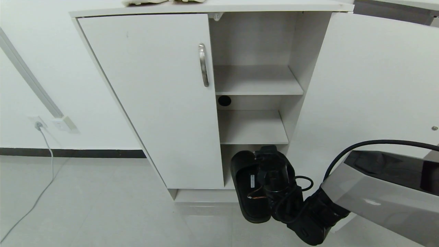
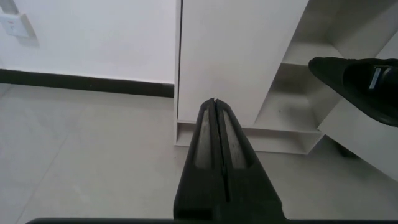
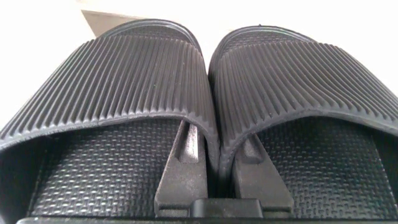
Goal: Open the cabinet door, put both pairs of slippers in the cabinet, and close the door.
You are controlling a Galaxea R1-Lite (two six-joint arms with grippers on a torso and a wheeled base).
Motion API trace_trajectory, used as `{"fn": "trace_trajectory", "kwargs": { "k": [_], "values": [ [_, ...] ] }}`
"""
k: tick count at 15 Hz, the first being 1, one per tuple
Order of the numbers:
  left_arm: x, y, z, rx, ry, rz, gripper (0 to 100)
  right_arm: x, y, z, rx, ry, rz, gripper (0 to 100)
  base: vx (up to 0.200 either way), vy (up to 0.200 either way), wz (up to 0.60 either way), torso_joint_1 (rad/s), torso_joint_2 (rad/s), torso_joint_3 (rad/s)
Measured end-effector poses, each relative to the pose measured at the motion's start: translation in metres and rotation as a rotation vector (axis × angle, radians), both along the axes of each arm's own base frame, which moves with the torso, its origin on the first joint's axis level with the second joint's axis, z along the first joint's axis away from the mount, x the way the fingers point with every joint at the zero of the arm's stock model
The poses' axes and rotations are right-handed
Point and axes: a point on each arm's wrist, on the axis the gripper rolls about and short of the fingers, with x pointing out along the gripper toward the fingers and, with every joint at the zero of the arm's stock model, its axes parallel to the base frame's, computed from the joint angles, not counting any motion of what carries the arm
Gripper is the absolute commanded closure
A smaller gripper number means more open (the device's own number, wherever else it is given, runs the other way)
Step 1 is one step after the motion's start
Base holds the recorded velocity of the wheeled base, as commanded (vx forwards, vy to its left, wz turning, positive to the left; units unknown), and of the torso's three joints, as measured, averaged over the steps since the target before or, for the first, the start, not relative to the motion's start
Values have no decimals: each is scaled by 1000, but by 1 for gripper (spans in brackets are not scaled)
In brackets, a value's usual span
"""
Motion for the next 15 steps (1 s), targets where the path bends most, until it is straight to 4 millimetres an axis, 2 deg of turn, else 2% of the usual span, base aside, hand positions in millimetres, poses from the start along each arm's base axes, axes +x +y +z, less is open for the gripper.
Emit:
{"fn": "trace_trajectory", "kwargs": {
  "k": [6,14,15],
  "values": [
    [0,0,0,0,0,0,100,3,6,10,34,-156,-27,100,0,0,0,0,0,-23],
    [0,0,0,-1,0,0,100,4,6,6,49,-181,-46,100,0,0,0,0,0,0],
    [0,0,0,-1,0,0,100,5,5,5,47,-180,-48,100,200,0,0,2,7,2]
  ]
}}
